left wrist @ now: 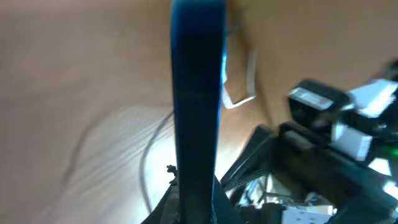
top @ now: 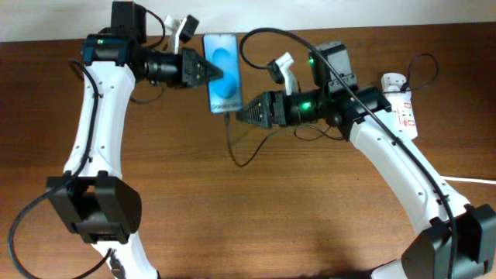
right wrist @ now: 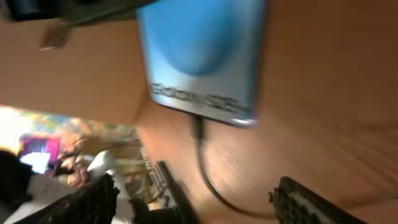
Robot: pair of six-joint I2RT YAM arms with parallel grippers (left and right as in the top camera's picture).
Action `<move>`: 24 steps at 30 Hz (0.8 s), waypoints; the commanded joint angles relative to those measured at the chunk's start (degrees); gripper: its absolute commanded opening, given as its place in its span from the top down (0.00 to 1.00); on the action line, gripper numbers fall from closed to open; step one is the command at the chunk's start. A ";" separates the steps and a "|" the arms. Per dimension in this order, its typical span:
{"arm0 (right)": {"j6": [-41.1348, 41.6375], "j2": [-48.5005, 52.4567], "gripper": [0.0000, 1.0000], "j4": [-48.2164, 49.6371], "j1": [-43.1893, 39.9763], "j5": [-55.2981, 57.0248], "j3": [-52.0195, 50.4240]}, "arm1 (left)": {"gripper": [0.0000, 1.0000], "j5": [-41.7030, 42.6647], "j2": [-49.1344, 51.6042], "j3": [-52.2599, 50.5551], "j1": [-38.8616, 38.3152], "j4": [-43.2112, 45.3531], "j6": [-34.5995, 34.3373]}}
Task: Plug charger to phone and switch on socket
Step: 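Lower the phone flat onto the table, release both grippers and withdraw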
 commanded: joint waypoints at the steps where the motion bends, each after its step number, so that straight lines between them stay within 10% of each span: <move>1: -0.44 -1.18 0.11 -5.31 -0.35 12.04 0.31 | 1.00 -17.07 0.09 -0.59 -0.94 -3.65 0.24; 24: -3.06 -0.68 0.01 -19.76 -0.24 25.62 0.24 | 1.00 -17.07 17.70 -13.00 -8.48 5.07 -9.22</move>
